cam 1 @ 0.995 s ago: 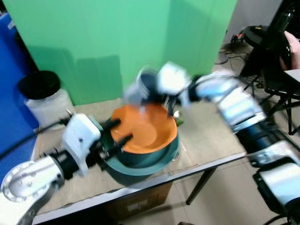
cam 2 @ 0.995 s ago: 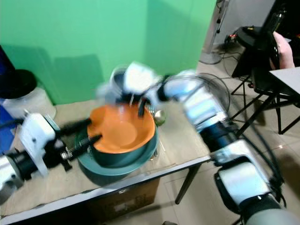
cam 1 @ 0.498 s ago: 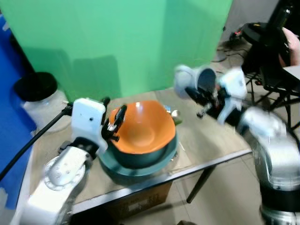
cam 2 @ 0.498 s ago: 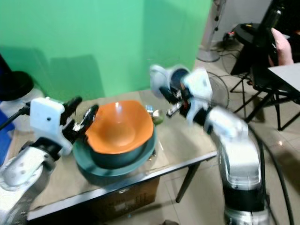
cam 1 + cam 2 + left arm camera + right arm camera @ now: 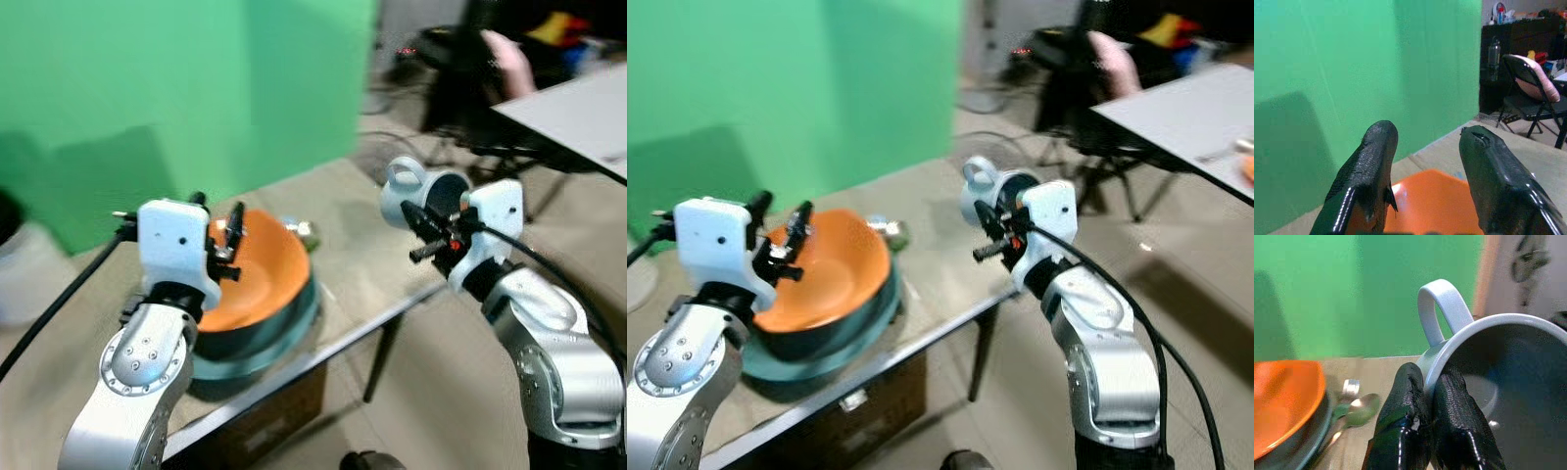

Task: Setting the table

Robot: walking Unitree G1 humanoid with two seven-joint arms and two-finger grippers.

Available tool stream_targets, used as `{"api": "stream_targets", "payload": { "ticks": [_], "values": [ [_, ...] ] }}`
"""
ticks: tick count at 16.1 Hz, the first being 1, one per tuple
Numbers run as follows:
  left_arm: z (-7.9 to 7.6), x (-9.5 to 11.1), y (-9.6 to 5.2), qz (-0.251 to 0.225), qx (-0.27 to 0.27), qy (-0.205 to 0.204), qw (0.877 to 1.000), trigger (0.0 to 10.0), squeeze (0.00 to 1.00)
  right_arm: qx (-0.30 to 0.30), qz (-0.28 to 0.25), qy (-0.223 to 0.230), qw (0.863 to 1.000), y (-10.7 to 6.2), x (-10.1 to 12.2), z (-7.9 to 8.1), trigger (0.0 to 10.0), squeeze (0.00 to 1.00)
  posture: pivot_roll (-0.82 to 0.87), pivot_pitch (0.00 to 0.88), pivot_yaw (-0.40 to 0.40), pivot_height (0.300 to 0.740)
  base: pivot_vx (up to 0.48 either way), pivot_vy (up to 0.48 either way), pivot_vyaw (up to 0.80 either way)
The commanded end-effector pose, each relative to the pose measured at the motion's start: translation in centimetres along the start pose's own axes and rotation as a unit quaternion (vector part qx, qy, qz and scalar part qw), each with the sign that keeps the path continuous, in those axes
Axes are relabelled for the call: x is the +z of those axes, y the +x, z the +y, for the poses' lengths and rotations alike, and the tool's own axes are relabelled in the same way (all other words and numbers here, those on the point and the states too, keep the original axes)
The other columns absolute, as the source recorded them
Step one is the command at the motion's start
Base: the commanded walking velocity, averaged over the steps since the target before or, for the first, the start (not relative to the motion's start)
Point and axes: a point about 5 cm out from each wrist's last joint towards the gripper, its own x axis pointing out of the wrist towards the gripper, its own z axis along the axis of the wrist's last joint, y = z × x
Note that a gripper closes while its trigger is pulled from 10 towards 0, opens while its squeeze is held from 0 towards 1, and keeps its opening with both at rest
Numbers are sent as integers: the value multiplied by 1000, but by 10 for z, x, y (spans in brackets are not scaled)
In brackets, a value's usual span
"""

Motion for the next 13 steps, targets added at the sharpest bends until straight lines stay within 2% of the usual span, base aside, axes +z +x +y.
{"api": "stream_targets", "payload": {
  "ticks": [1, 7, 13],
  "values": [
    [0, 6, 2, -13, 13, 1, 1000, 10000, 0, -10, -22, 1, 1000, 0, 11, -2, 10000, 0, -68, 0, 11, 740, 0, -296, -450],
    [2, 13, 9, -25, 25, 4, 999, 10000, 0, -41, -15, 2, 999, 7, 9, -5, 10000, 0, -63, 0, 12, 740, 0, -301, 0],
    [2, 12, 12, -23, 25, 7, 999, 10000, 0, -47, -6, 3, 999, 5, 6, -3, 10000, 0, -70, 0, 17, 740, 0, -301, 0]
  ]
}}
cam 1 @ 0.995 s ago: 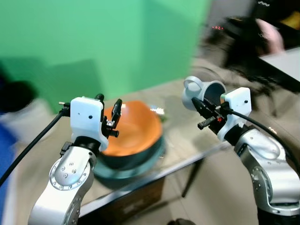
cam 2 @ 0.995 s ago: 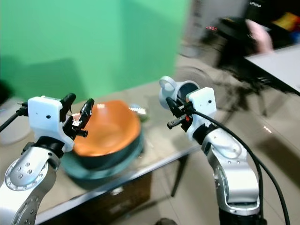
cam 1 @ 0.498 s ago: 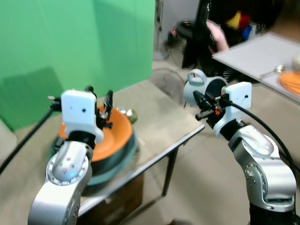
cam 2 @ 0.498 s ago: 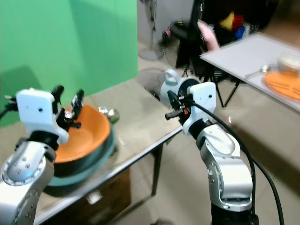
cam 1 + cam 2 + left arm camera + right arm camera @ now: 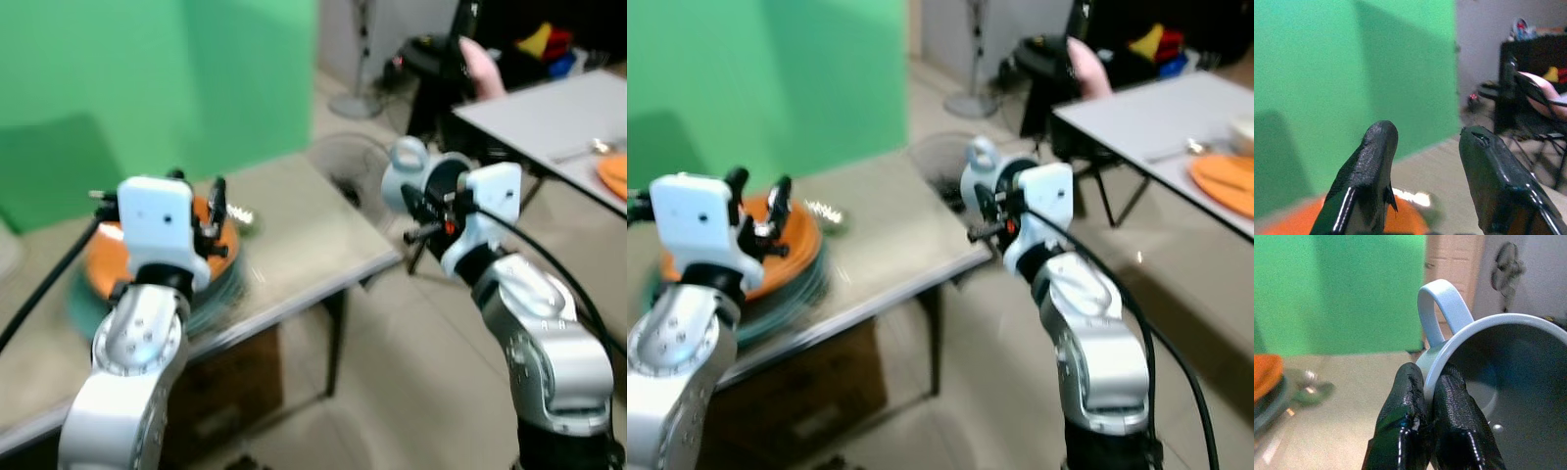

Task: Setting the table

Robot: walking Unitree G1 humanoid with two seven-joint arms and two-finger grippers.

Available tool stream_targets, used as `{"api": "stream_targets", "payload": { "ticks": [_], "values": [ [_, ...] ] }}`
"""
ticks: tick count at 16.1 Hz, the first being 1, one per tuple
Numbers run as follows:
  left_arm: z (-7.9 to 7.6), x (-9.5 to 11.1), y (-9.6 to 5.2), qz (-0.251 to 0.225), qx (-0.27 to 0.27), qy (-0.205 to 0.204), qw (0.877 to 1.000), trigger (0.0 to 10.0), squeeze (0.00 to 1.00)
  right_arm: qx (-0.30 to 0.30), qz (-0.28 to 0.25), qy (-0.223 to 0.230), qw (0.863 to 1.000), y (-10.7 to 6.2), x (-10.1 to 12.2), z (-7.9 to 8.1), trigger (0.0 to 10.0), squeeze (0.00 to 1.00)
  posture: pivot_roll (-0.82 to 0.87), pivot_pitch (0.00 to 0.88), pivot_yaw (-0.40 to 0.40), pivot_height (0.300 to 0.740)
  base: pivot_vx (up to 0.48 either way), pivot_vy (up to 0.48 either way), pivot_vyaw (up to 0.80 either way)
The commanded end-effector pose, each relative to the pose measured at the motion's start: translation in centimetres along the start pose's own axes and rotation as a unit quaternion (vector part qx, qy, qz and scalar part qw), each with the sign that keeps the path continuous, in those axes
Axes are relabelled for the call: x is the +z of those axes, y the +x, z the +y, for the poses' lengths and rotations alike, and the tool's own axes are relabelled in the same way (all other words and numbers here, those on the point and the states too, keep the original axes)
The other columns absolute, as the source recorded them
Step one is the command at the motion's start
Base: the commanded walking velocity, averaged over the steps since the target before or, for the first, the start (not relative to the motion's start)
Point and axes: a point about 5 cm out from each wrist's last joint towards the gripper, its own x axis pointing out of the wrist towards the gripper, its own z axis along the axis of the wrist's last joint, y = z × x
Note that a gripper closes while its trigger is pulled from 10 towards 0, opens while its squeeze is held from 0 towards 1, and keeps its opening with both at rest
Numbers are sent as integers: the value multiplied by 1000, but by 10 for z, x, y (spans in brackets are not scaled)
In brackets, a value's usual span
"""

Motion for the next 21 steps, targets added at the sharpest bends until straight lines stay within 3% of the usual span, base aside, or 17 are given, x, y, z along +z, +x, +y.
{"api": "stream_targets", "payload": {
  "ticks": [1, 7, 10, 17, 21],
  "values": [
    [-1, 2, 2, -3, -3, 5, 1000, 10000, 0, -11, -5, -1, 1000, -2, 3, -3, 10000, 0, -71, 0, 20, 740, 0, -300, 0],
    [12, -6, 0, 11, 13, 19, 1000, 10000, 0, -57, 14, -3, 998, -7, -7, -13, 10000, 0, -76, 0, 33, 740, 0, -301, 0],
    [16, -18, -9, 36, 19, 19, 999, 10000, 0, -76, 30, 0, 997, -9, -13, -15, 10000, 0, -76, 0, 34, 740, 0, -100, -267],
    [9, -32, -16, 53, -8, 29, 998, 10000, 0, -131, 59, -5, 990, -19, -25, -28, 10000, 0, -86, 0, 36, 740, 0, 0, -457],
    [6, -33, -15, 50, -22, 23, 998, 10000, 0, -180, 78, -19, 980, -26, -30, -40, 10000, 0, -99, 0, 45, 740, 0, 0, 0]
  ]
}}
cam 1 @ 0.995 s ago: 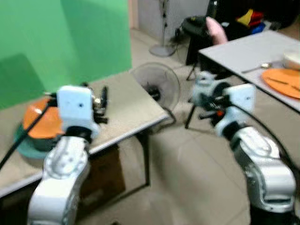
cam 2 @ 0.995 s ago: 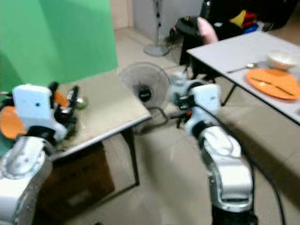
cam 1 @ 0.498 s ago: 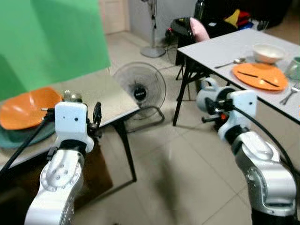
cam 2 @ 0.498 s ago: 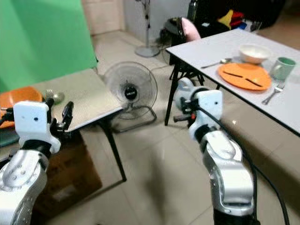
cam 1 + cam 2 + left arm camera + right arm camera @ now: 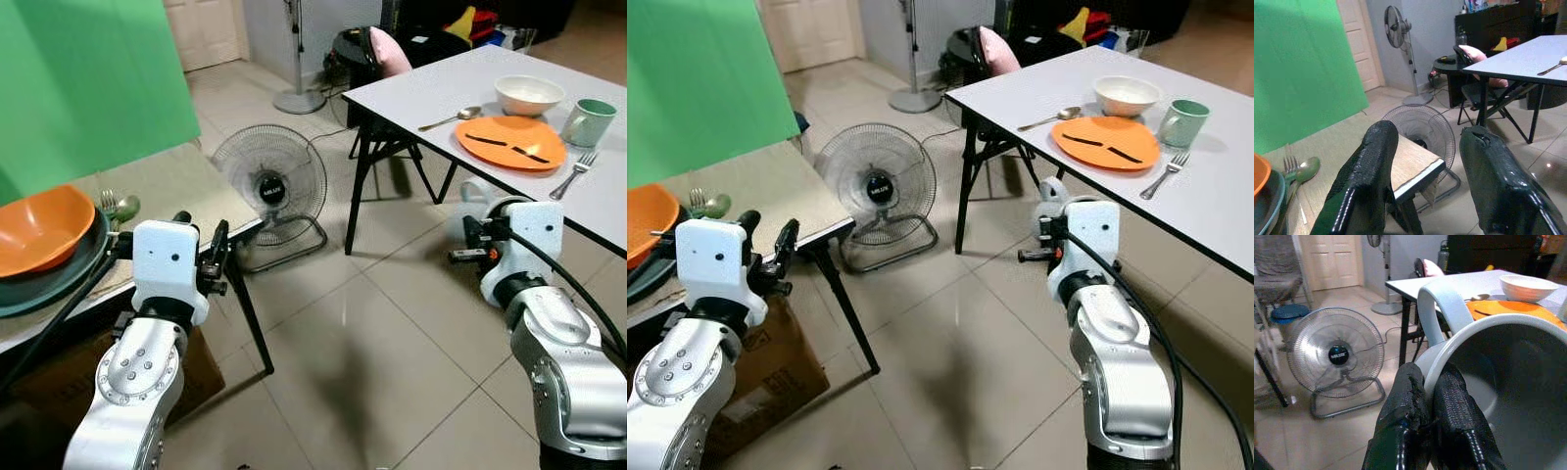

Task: Setting the table

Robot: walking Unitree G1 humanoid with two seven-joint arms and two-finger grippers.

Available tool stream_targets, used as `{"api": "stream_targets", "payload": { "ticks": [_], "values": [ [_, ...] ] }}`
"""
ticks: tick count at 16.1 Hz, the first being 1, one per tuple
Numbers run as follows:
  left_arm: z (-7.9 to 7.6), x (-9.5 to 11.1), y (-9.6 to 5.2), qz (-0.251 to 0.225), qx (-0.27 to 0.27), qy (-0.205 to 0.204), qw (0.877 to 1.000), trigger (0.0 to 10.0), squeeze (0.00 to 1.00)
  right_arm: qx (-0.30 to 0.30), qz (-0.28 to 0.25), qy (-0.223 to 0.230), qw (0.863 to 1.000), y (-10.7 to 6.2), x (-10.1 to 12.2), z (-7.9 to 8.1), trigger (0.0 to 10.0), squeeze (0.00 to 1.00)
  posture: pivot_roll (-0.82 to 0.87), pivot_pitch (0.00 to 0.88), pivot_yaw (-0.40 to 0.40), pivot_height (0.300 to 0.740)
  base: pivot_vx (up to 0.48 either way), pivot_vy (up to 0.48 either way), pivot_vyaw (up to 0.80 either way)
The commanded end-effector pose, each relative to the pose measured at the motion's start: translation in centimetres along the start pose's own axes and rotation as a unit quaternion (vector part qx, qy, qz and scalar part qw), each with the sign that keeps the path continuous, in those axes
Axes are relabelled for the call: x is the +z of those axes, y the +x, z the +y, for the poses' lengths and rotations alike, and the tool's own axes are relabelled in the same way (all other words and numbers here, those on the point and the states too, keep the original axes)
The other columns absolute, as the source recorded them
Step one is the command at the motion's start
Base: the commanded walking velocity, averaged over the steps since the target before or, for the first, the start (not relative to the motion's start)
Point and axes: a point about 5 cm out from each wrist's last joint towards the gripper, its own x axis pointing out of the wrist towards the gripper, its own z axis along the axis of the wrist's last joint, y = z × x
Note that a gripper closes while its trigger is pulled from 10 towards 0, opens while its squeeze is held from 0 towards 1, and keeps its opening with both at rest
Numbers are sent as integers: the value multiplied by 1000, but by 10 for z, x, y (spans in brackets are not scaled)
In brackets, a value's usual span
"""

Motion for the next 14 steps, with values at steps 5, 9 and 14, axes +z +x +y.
{"api": "stream_targets", "payload": {
  "ticks": [5, 9, 14],
  "values": [
    [-1, -1, 2, -3, -11, 0, 1000, 10000, 0, -41, 15, -8, 999, -4, -5, -10, 10000, 0, -110, 0, 51, 740, 103, 0, -800],
    [-1, -2, 5, -6, -17, -1, 1000, 10000, 0, -45, 15, -1, 999, -7, -6, -8, 10000, 0, -117, 0, 57, 740, 263, 0, -800],
    [-2, -3, 6, -6, -25, -5, 1000, 10000, 0, -40, 21, 7, 999, -13, -9, -1, 10000, 0, -131, 0, 65, 740, 270, 0, -320]
  ]
}}
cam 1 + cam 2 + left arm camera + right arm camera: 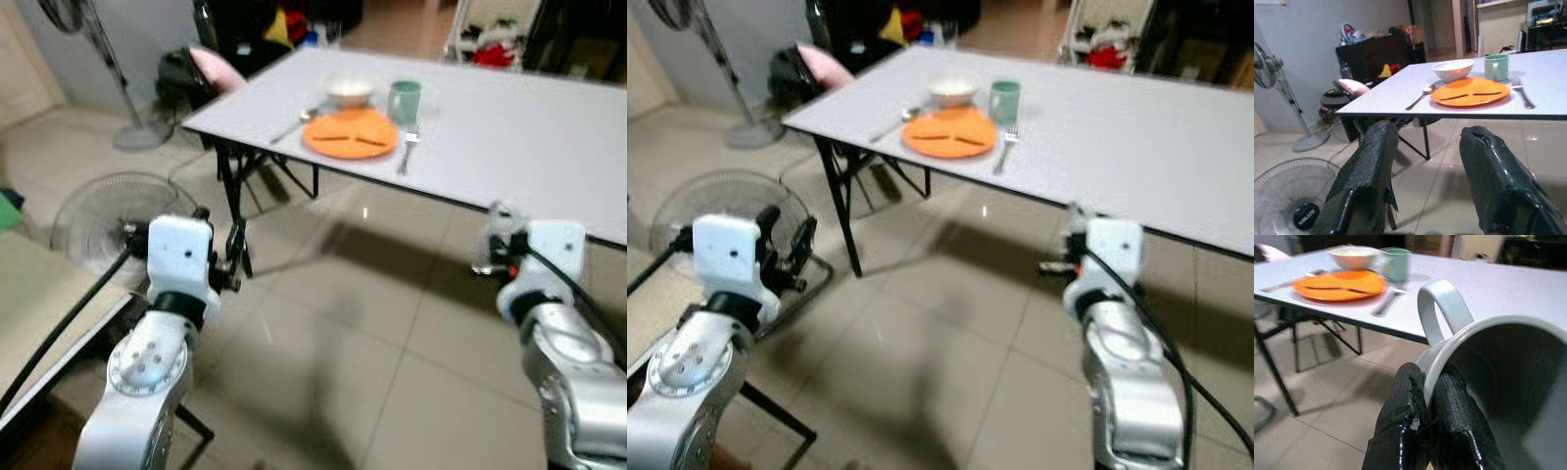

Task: Setting the table

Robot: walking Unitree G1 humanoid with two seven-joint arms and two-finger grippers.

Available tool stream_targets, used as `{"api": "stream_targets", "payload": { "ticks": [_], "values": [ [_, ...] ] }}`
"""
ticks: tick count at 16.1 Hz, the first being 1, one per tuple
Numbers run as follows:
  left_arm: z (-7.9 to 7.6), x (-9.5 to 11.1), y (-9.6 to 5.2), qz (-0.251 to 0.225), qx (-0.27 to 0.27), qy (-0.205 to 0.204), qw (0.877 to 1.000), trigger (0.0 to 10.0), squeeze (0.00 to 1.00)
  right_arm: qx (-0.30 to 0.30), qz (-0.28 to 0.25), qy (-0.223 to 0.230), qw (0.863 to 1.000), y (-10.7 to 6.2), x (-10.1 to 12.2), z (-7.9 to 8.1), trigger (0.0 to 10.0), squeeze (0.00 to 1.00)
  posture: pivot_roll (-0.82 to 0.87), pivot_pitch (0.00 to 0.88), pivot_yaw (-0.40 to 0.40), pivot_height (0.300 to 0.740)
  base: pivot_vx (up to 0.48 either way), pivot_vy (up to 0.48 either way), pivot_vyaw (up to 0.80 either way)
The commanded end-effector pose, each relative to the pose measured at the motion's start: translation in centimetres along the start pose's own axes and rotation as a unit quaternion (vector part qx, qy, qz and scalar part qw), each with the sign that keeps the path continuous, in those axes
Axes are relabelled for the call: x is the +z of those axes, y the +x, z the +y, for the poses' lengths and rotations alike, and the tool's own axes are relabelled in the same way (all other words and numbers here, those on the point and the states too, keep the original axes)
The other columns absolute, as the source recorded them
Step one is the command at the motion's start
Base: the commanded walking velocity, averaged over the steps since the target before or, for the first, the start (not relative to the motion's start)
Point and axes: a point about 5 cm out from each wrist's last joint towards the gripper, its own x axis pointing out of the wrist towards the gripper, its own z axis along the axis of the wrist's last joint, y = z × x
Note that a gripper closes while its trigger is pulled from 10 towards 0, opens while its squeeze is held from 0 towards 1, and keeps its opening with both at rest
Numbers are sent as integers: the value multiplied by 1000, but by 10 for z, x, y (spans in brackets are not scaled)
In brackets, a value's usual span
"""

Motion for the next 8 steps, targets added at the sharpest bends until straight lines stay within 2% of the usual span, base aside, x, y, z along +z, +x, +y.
{"api": "stream_targets", "payload": {
  "ticks": [1, 3, 6, 8],
  "values": [
    [4, 0, 2, 0, 7, 5, 1000, 10000, 0, 5, -12, 1, 1000, -2, 5, 4, 10000, 0, -132, 0, 68, 740, 285, 0, 0],
    [3, -1, 3, -1, 3, 4, 1000, 10000, 0, 4, -12, 2, 1000, -2, 6, 4, 10000, 0, -136, 0, 69, 740, 285, 0, -800],
    [3, -1, 4, -2, -2, 3, 1000, 10000, 0, 2, -11, 2, 1000, -3, 6, 3, 10000, 0, -139, 0, 71, 740, 289, 0, 0],
    [3, -1, 5, -2, -4, 3, 1000, 10000, 0, 0, -10, 2, 1000, -4, 5, 3, 10000, 0, -142, 0, 72, 740, 315, 0, -800]
  ]
}}
